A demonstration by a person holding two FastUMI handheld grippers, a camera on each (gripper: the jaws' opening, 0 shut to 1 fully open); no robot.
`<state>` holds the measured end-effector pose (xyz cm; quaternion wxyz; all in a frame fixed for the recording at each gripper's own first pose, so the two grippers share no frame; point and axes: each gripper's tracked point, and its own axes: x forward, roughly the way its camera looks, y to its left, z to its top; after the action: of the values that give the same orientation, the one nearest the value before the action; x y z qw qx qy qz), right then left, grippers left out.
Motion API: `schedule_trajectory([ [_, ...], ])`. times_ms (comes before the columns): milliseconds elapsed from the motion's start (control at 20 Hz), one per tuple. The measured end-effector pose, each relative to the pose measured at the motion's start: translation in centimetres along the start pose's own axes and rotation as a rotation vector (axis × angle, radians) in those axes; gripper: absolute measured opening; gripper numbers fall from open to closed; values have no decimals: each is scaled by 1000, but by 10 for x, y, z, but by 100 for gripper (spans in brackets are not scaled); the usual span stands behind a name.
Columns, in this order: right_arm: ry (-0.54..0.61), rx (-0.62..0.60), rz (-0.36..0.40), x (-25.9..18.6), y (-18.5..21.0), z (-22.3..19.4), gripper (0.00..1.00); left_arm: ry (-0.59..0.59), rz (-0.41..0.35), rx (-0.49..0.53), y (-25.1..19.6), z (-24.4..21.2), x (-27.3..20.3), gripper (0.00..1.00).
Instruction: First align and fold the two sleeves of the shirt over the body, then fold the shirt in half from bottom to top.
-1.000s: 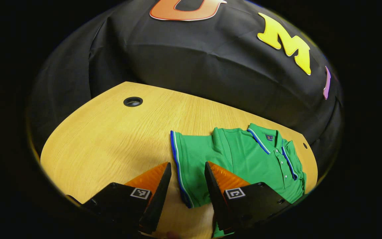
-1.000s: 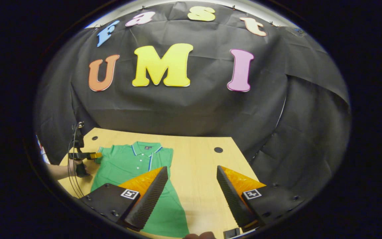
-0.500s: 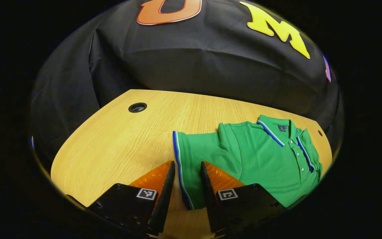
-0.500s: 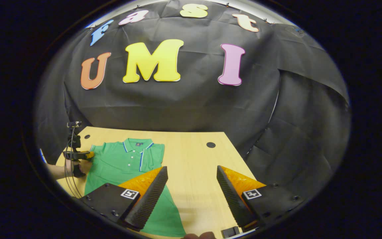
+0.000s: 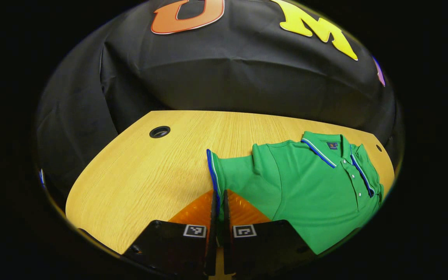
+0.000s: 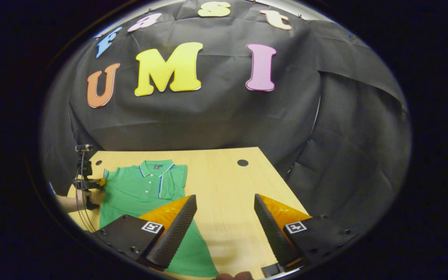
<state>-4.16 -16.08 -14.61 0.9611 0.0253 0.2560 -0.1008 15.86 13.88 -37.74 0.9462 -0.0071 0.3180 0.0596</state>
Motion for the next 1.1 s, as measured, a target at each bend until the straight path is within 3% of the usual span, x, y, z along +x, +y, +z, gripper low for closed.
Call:
schedule_trajectory([
  [100, -6, 0, -4, 1, -4, 2, 98, -6, -2, 7, -2, 4, -3, 4],
  [600, -62, 29, 13, -8, -8, 16, 98, -110, -62, 97, -40, 60, -37, 3],
  [1100, -91, 89, -29, -24, -40, 13, 98, -74, -196, 245, -133, 59, -52, 3],
])
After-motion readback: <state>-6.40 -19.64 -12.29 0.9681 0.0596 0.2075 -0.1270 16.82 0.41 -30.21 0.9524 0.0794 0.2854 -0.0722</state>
